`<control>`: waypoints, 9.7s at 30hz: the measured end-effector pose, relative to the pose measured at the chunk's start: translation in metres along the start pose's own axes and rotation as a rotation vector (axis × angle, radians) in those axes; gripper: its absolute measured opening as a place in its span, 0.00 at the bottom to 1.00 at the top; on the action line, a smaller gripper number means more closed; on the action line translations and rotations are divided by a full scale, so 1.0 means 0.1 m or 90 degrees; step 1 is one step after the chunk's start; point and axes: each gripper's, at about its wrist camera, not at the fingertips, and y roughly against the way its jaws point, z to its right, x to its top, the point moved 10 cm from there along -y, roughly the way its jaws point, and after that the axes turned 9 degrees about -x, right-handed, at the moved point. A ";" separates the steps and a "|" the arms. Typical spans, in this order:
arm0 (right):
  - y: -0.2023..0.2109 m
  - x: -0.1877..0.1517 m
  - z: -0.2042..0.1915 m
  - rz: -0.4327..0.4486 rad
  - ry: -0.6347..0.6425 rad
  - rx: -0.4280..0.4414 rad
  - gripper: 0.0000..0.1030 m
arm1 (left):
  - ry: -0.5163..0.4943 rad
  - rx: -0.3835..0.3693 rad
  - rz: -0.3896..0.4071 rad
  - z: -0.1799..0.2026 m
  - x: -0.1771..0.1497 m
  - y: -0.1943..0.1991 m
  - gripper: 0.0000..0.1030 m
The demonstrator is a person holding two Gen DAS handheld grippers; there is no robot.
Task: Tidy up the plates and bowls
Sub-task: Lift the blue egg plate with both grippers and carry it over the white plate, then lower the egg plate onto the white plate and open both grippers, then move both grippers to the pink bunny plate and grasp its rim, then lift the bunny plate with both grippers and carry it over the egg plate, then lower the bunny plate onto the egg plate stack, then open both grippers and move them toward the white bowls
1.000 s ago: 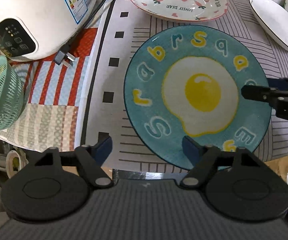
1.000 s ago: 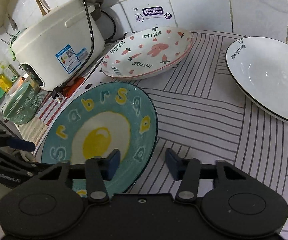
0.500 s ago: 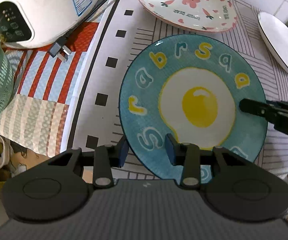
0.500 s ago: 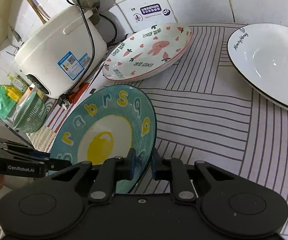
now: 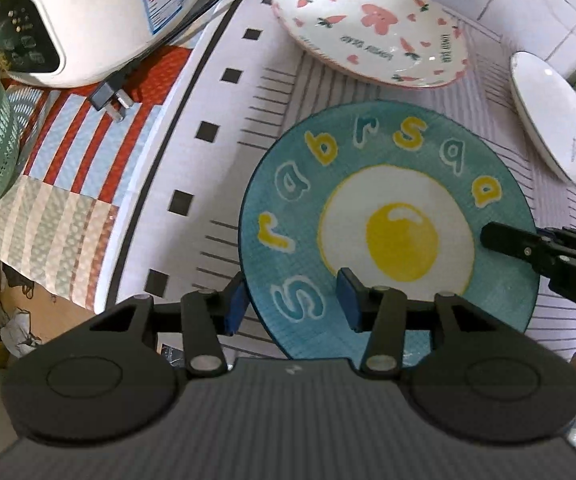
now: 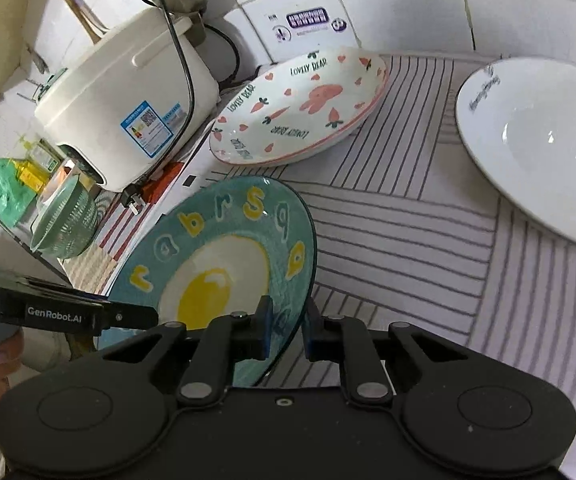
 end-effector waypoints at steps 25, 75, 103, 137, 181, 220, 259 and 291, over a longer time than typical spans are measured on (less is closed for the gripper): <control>1.38 0.40 0.74 0.130 0.009 -0.028 0.20 | -0.105 -0.008 0.058 1.55 0.61 0.66 0.44; 0.79 0.80 2.39 0.074 -0.140 -0.130 0.20 | -0.116 -0.042 -0.062 2.43 1.37 -0.82 0.44; 0.49 0.74 2.28 -0.044 -0.130 -0.271 0.46 | -0.131 0.021 -0.087 2.47 1.45 -0.98 0.43; 1.66 0.93 0.75 0.185 0.031 -0.121 0.64 | -0.176 0.003 0.072 1.44 1.41 0.88 0.57; -0.80 1.19 0.45 0.222 -0.158 -0.186 0.23 | -0.020 -0.042 0.151 -0.21 2.05 -0.66 0.25; 1.17 0.76 1.51 0.233 -0.140 -0.183 0.23 | -0.167 -0.113 0.126 1.97 1.52 -0.02 0.25; 0.83 0.76 2.22 0.055 -0.098 -0.226 0.25 | -0.036 -0.065 -0.034 2.22 1.33 -0.82 0.24; 1.11 0.51 2.11 0.105 -0.054 -0.326 0.43 | -0.097 0.030 0.022 2.43 1.07 -0.44 0.22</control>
